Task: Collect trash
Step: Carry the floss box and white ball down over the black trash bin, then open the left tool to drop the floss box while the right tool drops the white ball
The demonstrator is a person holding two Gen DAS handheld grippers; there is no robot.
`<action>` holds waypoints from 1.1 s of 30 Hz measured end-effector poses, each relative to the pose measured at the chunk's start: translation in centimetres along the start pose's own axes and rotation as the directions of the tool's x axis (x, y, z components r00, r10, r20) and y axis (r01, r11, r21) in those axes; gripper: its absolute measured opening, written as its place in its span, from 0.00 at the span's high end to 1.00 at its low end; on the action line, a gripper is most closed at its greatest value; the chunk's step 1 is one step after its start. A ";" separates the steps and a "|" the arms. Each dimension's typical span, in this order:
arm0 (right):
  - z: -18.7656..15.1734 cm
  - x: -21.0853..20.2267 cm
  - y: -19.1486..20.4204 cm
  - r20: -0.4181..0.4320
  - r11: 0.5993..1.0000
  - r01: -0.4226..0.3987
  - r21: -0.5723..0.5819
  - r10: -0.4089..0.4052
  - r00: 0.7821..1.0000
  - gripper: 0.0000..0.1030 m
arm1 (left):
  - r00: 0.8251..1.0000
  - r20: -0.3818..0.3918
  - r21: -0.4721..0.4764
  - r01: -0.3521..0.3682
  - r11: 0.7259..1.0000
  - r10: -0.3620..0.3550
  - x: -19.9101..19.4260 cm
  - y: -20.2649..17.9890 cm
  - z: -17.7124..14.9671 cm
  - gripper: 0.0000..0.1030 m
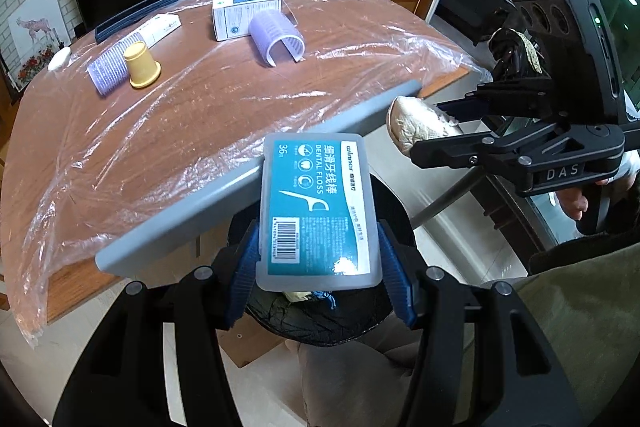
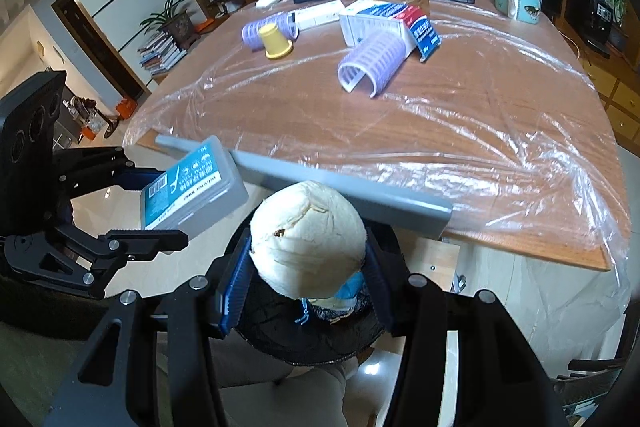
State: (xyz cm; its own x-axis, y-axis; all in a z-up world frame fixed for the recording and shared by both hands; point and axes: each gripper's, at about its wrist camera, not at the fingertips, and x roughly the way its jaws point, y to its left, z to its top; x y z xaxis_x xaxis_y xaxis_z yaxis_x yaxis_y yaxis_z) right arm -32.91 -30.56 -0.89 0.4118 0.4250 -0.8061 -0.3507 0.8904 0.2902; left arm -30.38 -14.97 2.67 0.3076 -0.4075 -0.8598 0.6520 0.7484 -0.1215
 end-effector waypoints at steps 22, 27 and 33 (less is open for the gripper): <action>-2.2 2.9 -0.7 -0.089 1.000 -0.015 0.001 0.015 0.996 0.50 | 0.997 -0.077 -0.045 -0.005 0.999 0.002 3.8 -0.1 -1.7 0.46; -2.3 3.9 -0.6 -0.110 1.000 -0.016 -0.004 0.015 0.994 0.50 | 0.996 -0.092 -0.063 -0.016 0.998 0.010 5.2 0.2 -1.6 0.46; -2.2 5.0 -0.4 -0.130 1.000 -0.014 -0.019 0.011 0.991 0.50 | 0.995 -0.099 -0.065 -0.022 0.998 0.016 6.0 0.5 -1.4 0.46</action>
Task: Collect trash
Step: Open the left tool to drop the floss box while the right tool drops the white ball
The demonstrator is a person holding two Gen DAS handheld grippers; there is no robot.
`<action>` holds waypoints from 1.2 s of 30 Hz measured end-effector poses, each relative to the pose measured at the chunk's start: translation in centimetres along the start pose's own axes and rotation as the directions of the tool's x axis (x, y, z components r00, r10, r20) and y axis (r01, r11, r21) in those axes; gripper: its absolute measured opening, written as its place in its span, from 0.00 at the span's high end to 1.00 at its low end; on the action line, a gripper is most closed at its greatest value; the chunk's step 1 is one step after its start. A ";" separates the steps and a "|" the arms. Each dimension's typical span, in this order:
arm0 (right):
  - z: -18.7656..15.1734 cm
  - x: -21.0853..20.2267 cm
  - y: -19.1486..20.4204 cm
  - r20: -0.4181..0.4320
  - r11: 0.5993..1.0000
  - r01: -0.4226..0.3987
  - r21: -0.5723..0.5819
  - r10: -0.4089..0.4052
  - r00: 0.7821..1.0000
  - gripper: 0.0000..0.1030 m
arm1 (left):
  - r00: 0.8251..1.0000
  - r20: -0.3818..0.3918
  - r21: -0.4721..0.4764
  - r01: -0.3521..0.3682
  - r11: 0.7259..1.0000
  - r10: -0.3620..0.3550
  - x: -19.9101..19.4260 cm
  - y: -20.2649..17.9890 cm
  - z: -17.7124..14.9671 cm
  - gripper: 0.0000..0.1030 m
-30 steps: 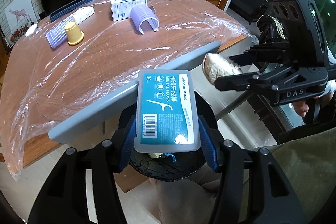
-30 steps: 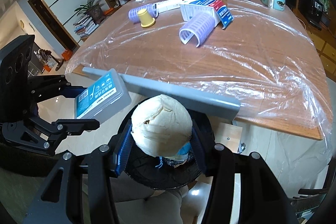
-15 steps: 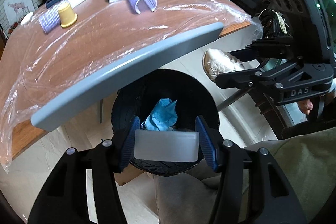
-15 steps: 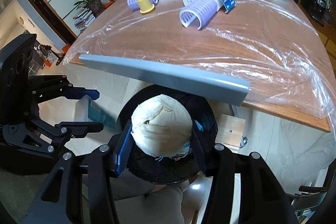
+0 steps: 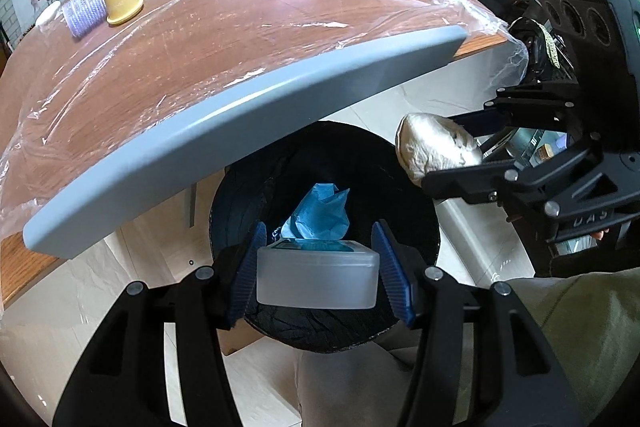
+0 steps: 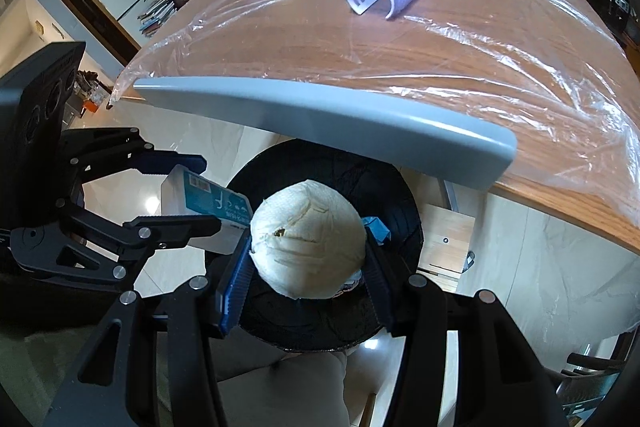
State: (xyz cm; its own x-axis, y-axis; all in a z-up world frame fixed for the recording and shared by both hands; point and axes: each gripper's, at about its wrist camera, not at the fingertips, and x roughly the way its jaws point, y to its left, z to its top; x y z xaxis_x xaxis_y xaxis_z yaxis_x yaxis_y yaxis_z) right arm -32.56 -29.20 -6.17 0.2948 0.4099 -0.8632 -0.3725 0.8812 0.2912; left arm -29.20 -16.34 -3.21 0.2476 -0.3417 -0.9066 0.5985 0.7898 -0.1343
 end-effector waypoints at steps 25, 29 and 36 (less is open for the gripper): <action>-0.1 3.4 0.0 -0.075 0.998 0.046 -0.044 -0.049 0.996 0.50 | 0.999 -0.048 0.002 -0.021 1.000 0.021 2.6 1.5 0.5 0.46; -0.1 3.7 -0.4 -0.086 0.998 0.047 -0.044 -0.051 0.995 0.50 | 0.998 -0.053 0.004 -0.022 1.000 0.022 2.9 1.7 0.5 0.46; -0.4 4.1 -0.4 -0.095 0.997 0.054 -0.048 -0.058 0.994 0.50 | 0.998 -0.057 0.007 -0.024 1.000 0.024 3.3 2.1 0.7 0.46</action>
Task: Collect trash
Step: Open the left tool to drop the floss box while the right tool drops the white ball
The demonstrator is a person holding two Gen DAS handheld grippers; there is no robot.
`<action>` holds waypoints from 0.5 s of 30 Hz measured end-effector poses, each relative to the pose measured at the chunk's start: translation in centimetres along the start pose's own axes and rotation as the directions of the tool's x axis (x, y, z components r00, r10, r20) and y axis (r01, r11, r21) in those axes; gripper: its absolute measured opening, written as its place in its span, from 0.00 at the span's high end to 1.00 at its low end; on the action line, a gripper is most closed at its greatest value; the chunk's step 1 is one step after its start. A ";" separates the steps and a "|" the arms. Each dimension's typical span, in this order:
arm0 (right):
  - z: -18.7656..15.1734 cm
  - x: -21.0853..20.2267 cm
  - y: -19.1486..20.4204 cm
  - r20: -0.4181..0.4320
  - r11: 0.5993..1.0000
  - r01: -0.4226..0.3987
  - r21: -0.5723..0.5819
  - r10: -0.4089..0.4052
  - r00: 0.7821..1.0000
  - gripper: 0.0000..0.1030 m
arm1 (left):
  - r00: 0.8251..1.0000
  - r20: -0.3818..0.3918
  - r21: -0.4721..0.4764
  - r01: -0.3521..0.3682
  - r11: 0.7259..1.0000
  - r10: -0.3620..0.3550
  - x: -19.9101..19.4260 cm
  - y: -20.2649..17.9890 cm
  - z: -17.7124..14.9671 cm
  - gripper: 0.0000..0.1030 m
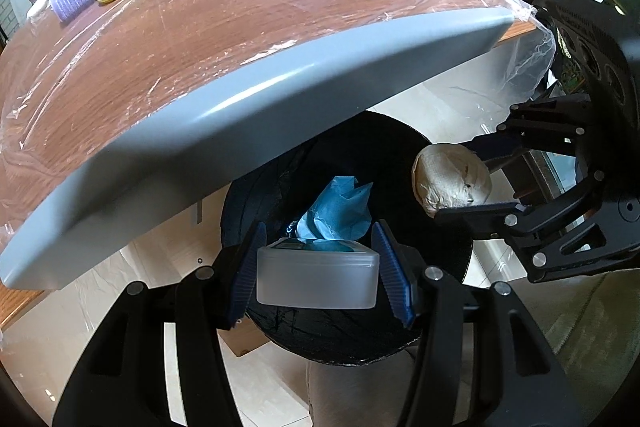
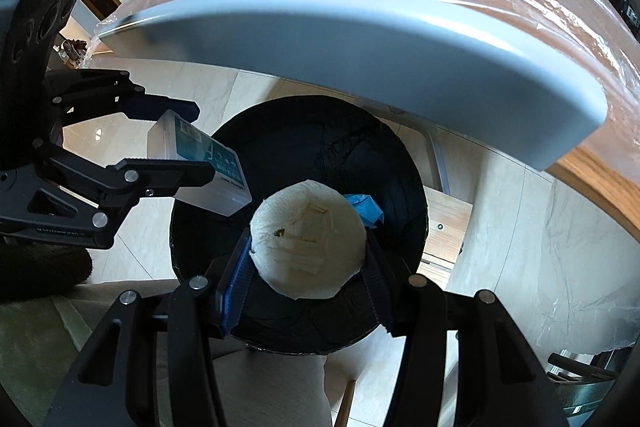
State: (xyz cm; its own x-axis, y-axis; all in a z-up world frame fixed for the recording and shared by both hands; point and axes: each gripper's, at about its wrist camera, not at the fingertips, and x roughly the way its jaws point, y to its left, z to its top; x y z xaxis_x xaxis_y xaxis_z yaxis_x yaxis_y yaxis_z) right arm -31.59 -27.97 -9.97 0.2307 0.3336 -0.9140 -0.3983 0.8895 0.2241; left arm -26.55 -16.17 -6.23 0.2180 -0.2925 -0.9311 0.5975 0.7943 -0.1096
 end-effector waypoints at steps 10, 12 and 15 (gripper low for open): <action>-0.2 0.7 -0.2 -0.019 1.000 0.016 0.002 -0.016 1.000 0.50 | 1.000 -0.011 0.012 -0.008 1.000 0.008 0.7 -0.2 0.1 0.46; -0.3 0.9 -0.3 -0.022 1.000 0.018 0.002 -0.018 1.000 0.50 | 1.000 -0.012 0.013 -0.009 1.000 0.009 1.0 -0.3 0.1 0.46; -0.3 1.0 -0.2 -0.018 1.000 0.012 0.002 -0.012 1.000 0.50 | 1.000 -0.011 0.012 -0.004 1.000 0.004 1.0 -0.3 0.1 0.46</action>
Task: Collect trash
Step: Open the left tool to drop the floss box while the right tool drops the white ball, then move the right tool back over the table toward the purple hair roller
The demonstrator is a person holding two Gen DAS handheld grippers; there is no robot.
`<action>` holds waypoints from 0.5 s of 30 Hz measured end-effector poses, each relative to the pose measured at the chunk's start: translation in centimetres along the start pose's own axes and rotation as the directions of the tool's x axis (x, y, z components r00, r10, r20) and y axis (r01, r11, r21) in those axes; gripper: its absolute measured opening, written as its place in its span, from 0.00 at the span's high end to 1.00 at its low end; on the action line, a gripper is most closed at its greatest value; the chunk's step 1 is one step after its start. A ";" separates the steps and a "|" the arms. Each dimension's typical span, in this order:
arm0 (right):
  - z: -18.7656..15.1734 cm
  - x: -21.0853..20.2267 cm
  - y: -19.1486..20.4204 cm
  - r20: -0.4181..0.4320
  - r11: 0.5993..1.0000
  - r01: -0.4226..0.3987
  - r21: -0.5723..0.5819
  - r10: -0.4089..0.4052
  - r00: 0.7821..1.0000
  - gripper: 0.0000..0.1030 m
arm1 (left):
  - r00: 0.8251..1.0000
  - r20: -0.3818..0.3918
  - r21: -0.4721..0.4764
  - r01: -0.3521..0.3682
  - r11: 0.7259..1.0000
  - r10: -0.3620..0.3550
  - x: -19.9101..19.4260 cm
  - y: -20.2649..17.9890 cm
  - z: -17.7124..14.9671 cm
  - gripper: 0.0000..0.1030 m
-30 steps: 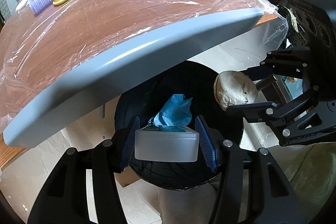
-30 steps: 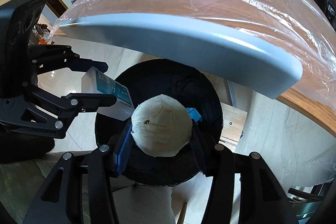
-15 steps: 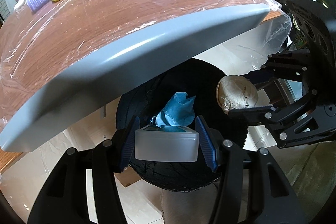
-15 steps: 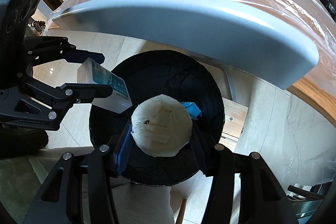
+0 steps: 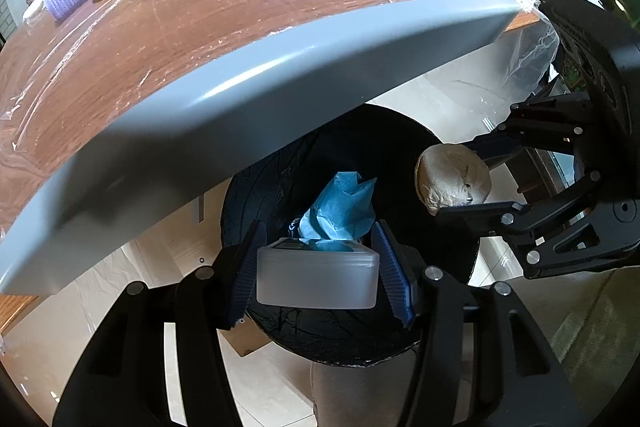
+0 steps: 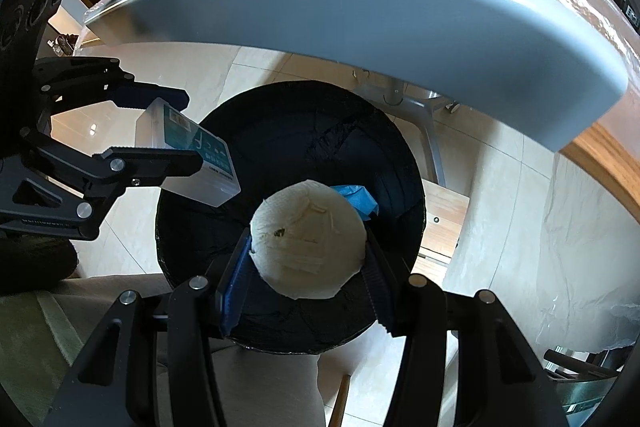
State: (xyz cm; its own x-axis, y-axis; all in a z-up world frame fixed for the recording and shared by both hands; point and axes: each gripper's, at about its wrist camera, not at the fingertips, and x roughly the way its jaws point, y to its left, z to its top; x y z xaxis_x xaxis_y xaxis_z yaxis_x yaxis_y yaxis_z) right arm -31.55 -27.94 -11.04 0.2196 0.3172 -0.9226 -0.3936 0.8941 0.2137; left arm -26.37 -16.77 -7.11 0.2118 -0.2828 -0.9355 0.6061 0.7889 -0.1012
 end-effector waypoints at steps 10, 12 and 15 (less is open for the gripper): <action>-0.3 -2.6 0.5 0.082 1.000 0.019 -0.017 -0.017 0.997 0.27 | 0.998 0.043 -0.012 0.038 0.999 -0.038 -1.9 0.2 0.0 0.37; -0.3 -3.6 0.6 0.101 0.999 0.032 -0.025 -0.030 0.994 0.27 | 0.998 0.054 -0.005 0.040 0.999 -0.040 -2.7 0.0 -0.1 0.37; 0.0 -6.4 0.8 0.155 0.999 0.026 -0.032 -0.021 0.988 0.27 | 0.995 0.087 0.012 0.053 0.999 -0.053 -4.6 -0.5 -0.2 0.37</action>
State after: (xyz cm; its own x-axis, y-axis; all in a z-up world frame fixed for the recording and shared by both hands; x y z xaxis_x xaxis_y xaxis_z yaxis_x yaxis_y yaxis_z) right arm -33.26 -29.21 -4.99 0.3635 0.3436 -0.8659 -0.4161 0.8915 0.1791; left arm -27.80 -15.74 -2.78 0.2453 -0.3711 -0.8956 0.6258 0.7662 -0.1461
